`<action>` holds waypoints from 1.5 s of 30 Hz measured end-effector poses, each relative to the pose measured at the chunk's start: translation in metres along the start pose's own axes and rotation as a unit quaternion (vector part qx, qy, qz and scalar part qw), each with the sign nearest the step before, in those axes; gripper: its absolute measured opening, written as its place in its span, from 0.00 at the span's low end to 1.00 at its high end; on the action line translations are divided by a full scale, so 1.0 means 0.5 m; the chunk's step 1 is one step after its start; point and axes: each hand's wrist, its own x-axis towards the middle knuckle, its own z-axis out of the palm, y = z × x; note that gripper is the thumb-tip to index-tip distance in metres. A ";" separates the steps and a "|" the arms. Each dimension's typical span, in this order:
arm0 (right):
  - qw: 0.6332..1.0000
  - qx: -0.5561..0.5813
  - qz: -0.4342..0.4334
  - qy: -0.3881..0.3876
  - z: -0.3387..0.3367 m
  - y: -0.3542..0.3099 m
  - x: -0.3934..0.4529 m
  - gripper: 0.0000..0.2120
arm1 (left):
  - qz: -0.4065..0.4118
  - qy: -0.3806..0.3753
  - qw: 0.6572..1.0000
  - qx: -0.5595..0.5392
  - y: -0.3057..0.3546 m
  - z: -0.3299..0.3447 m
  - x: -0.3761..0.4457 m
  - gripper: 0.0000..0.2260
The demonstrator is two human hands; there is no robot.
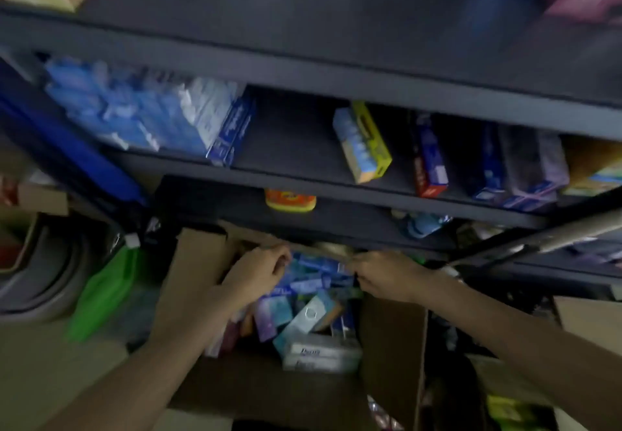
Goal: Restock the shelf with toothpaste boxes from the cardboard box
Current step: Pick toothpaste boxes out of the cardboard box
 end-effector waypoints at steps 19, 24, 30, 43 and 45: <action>0.855 0.342 0.373 -0.117 0.519 -0.018 0.323 0.38 | -0.179 -0.177 0.966 -0.051 -0.259 0.302 -0.048 0.11; 0.806 0.411 0.425 -0.024 0.515 -0.035 0.339 0.27 | -0.190 -0.170 0.965 -0.067 -0.264 0.323 -0.060 0.10; 0.833 0.393 0.384 -0.062 0.436 -0.096 0.318 0.22 | -0.165 -0.148 0.972 -0.083 -0.242 0.291 -0.080 0.11; 0.935 0.321 0.053 0.140 -0.215 -0.235 0.059 0.17 | -0.024 -0.136 0.979 -0.150 -0.074 -0.152 -0.065 0.28; 0.924 0.322 0.046 0.202 -0.305 -0.245 0.021 0.15 | 0.024 -0.105 0.978 -0.177 -0.023 -0.251 -0.069 0.25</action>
